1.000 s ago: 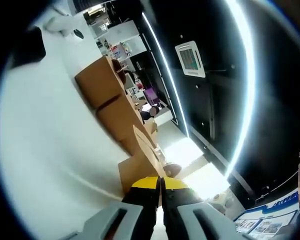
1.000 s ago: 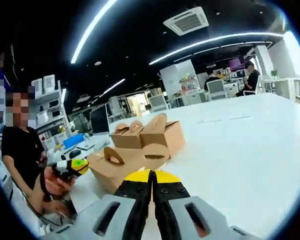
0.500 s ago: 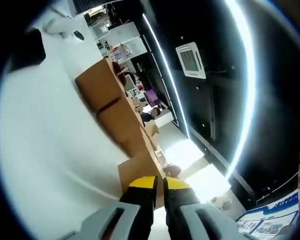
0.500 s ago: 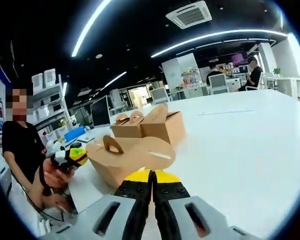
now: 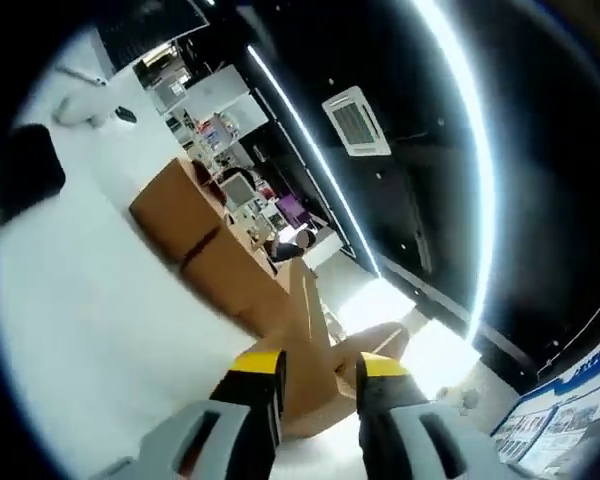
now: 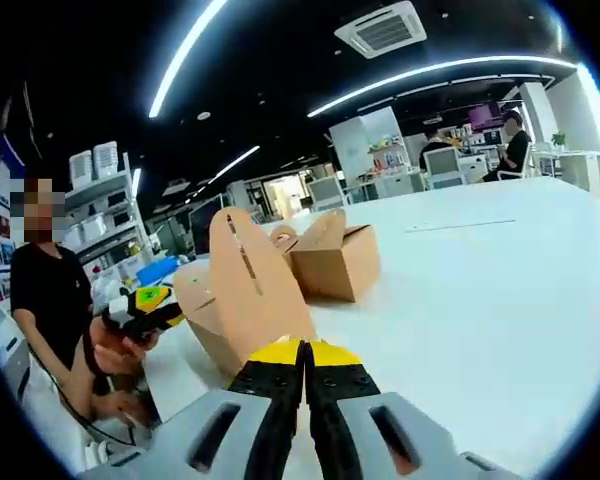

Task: Pick up one paper box from the group, open the paper box, and remove the item inside

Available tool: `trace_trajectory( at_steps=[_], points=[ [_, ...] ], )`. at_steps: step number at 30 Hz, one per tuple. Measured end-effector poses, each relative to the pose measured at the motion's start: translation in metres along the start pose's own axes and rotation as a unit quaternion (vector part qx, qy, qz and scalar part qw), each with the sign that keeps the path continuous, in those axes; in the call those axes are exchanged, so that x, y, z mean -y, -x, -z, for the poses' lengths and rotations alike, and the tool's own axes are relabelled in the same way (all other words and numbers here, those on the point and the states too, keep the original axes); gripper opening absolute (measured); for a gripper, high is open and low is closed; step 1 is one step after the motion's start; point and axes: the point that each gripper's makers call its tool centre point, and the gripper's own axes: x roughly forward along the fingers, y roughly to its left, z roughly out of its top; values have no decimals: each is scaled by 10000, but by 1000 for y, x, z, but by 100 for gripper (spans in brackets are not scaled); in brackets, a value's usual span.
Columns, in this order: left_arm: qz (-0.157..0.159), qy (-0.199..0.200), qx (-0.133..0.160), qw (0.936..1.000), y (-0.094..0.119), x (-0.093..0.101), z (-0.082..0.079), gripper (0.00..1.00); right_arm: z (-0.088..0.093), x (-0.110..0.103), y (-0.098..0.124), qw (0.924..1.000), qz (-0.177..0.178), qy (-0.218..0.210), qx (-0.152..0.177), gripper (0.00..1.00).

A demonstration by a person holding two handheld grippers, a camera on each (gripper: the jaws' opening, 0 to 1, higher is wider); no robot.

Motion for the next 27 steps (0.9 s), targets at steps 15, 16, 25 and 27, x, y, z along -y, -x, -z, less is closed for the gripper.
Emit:
trace_trajectory(
  at_steps=[15, 16, 25, 27],
  points=[
    [-584, -1677, 371, 9834, 14, 4, -35, 35, -24, -28, 12, 9963, -128, 786, 314, 3],
    [-599, -1842, 388, 9803, 15, 6, -38, 35, -26, -29, 13, 9959, -139, 830, 322, 3],
    [-290, -2704, 4, 9623, 19, 33, -33, 37, -35, -40, 15, 9936, -198, 1051, 363, 3],
    [-220, -2879, -86, 9574, 19, 38, -29, 37, -38, -45, 16, 9927, -235, 1120, 368, 3]
  ],
)
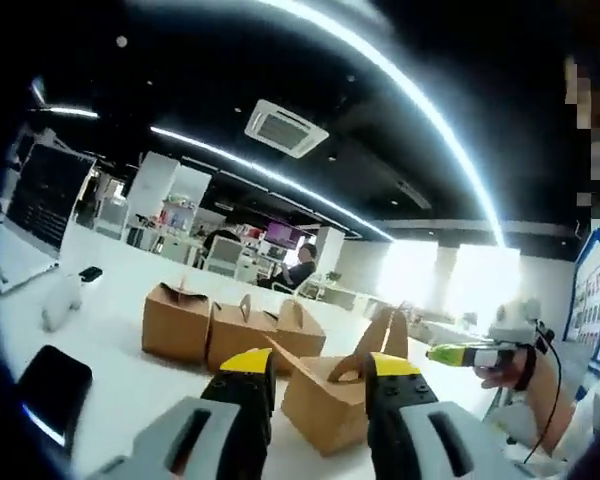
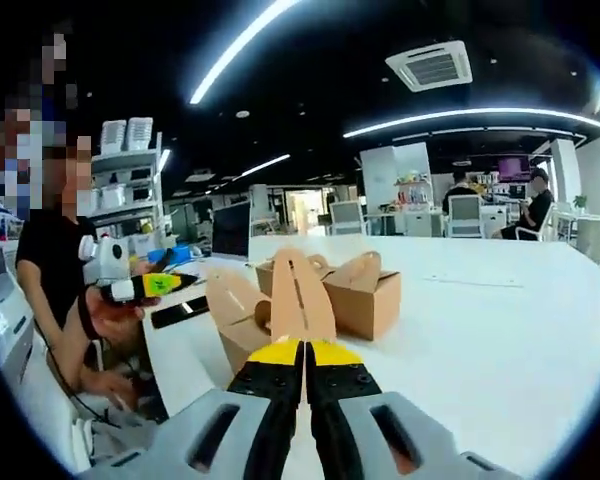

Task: Pick up one paper box from the group, open the paper box, and remove the item inside

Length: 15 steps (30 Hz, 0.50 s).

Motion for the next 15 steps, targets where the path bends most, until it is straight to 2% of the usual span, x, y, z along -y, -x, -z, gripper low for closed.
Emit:
trace_trajectory(
  at_steps=[10, 12, 15],
  points=[
    [296, -684, -183, 9970, -5, 23, 5, 37, -17, -21, 3, 9993, -181, 294, 158, 4],
    [323, -721, -205, 9967, -8, 25, 7, 37, -21, -25, 3, 9990, -225, 340, 201, 5],
    [336, -731, -219, 9965, -12, 25, 8, 37, -28, -36, 3, 9969, -390, 623, 272, 8]
  ],
)
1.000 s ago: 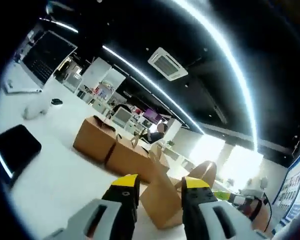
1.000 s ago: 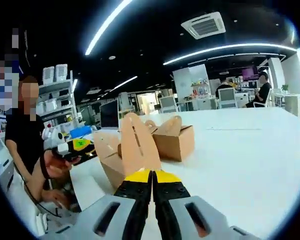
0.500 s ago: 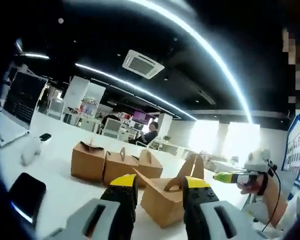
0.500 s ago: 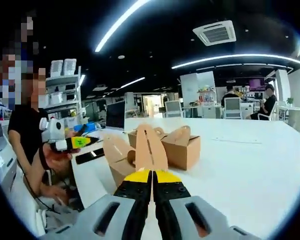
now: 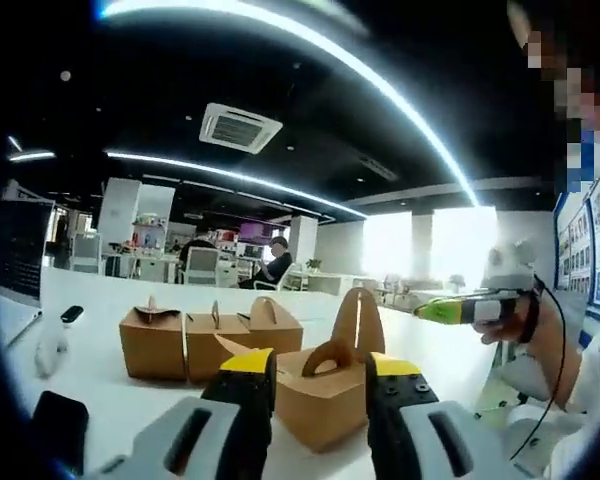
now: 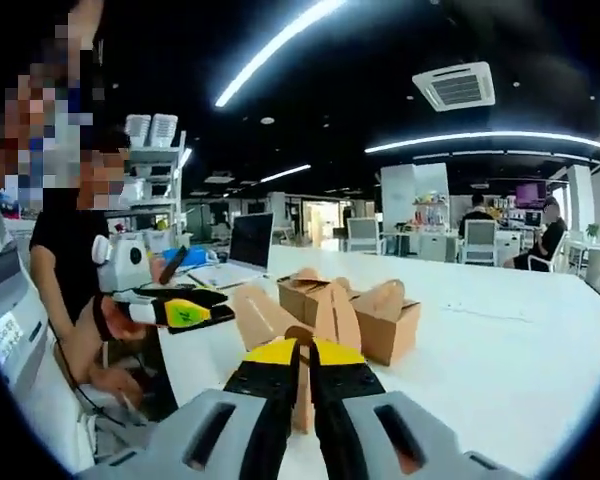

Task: Pick up one paper box from the group, open the paper box, and remove the item inside

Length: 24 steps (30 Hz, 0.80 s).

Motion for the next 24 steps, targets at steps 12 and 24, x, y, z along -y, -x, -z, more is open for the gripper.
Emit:
trace_trajectory(
  at_steps=[12, 24],
  points=[
    [1, -62, -245, 9997, -12, -3, 17, 36, -12, -50, -23, 9954, -747, 602, 0, 15],
    [21, -102, -340, 9994, -15, -5, 26, 37, -5, -69, -56, 9834, -1050, 1406, -463, 20]
  ],
)
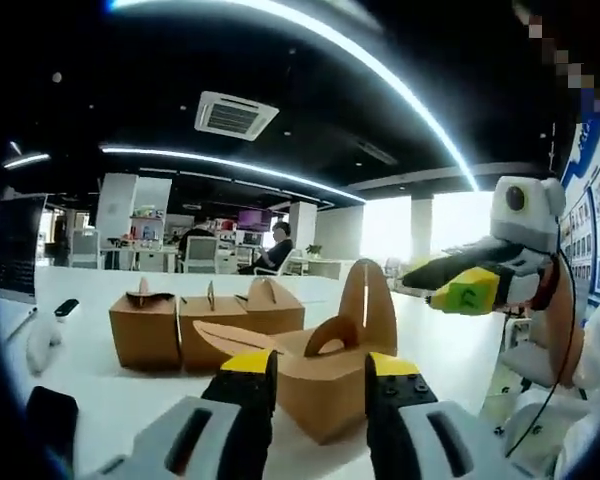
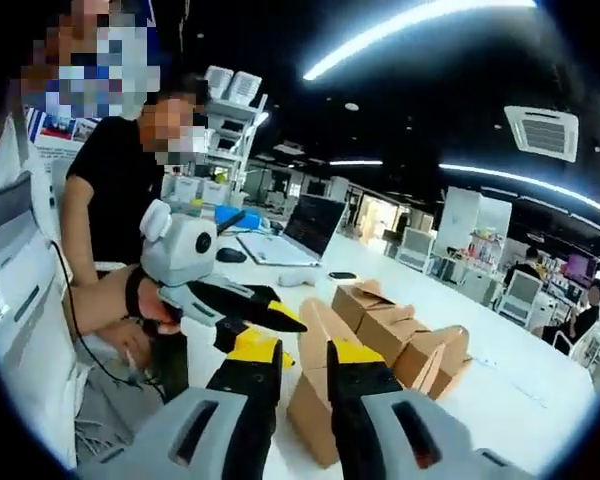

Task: Pick up one paper box from the group, open the paper box, and remove the item inside

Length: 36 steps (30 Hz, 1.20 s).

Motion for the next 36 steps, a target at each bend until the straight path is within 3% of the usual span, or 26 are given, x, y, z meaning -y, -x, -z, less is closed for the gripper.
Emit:
trace_trajectory(
  at_steps=[3, 7, 16, 36],
  points=[
    [-51, 43, -92, 9999, 0, -1, 4, 36, 5, 5, -3, 9999, 20, -113, -32, 20],
    [-48, 54, -132, 9999, 0, -1, 6, 36, 13, 15, -2, 9994, 132, -323, -77, 29],
    [-22, 50, -247, 9997, -2, 1, 13, 36, 24, 30, 7, 9978, 333, -556, -105, 38],
    [15, 147, -327, 9994, -6, -2, 20, 36, 71, 48, 24, 9898, 667, -1160, -494, 39]
  ],
)
